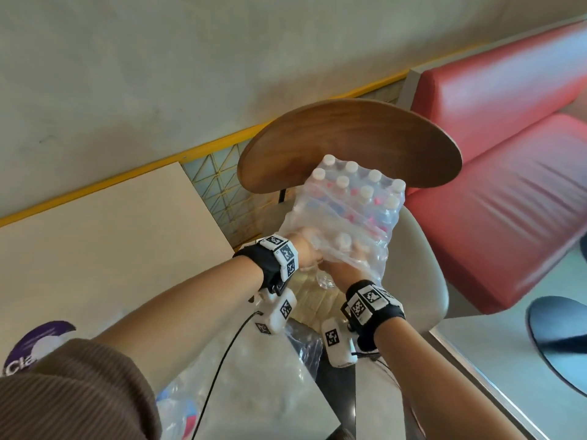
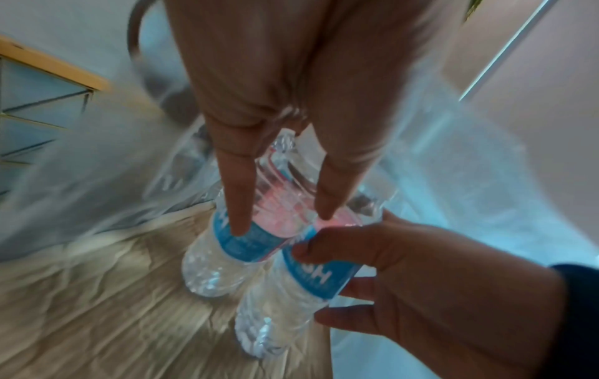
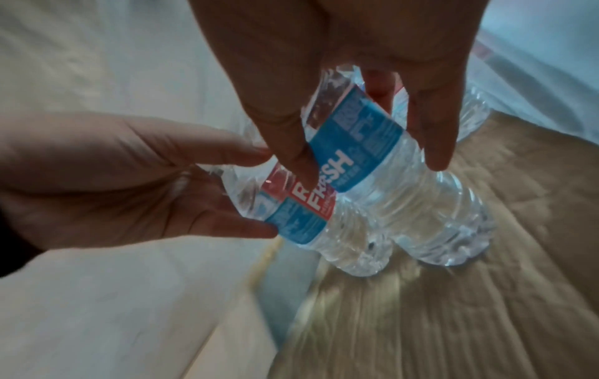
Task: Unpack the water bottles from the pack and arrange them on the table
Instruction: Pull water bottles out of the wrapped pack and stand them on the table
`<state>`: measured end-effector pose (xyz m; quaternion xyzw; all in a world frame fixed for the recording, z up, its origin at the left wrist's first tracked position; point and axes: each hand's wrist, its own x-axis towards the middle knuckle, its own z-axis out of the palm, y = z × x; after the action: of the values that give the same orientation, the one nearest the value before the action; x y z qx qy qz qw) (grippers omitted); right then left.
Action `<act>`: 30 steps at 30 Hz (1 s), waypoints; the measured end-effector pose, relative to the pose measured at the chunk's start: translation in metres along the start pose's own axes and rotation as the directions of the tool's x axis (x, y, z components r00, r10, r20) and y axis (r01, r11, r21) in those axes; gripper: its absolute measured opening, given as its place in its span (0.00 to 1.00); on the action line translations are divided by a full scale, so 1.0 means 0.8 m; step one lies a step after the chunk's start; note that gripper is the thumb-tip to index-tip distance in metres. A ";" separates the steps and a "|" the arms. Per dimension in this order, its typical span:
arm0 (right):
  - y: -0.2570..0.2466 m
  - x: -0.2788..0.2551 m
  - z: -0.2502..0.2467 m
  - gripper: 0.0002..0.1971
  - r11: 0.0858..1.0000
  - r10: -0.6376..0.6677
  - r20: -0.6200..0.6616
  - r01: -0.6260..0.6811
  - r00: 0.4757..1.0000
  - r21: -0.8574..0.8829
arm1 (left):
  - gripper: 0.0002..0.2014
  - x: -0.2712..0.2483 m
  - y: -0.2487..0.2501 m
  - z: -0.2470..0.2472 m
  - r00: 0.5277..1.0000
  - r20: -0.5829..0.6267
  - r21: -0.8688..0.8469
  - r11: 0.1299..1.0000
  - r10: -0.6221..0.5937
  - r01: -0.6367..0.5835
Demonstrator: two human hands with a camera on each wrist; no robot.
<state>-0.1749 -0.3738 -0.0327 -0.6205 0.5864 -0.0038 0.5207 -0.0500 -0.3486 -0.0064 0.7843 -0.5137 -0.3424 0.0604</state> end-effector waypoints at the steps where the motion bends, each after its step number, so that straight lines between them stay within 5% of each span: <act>1: 0.001 -0.008 0.003 0.20 0.996 -0.037 -0.009 0.037 0.999 -0.076 | 0.20 -0.013 -0.003 -0.003 1.000 0.011 0.015 1.000 0.001 -0.001; 5: 0.016 -0.042 0.021 0.26 0.938 -0.264 -0.022 0.251 0.964 -0.240 | 0.11 -0.080 -0.024 -0.012 0.998 0.062 -0.063 0.998 0.013 -0.009; 9: 0.029 -0.088 0.029 0.32 0.797 -0.446 0.191 0.486 0.874 -0.358 | 0.21 -0.171 -0.040 -0.024 0.993 0.091 -0.172 0.983 0.081 -0.065; 19: 0.042 -0.197 0.100 0.32 0.586 -0.474 0.616 0.748 0.629 -0.312 | 0.21 -0.382 -0.127 -0.012 0.958 0.182 -0.224 0.958 0.219 -0.176; 30: 0.060 -0.237 0.187 0.33 0.550 -0.458 0.686 0.787 0.565 -0.281 | 0.22 -0.506 -0.213 0.019 0.965 0.125 -0.306 0.934 0.232 -0.185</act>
<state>-0.1768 -0.1279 -0.0179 -0.8904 0.1135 0.1484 0.4150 -0.0249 0.0771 0.0985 0.6779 -0.5413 -0.4675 0.1702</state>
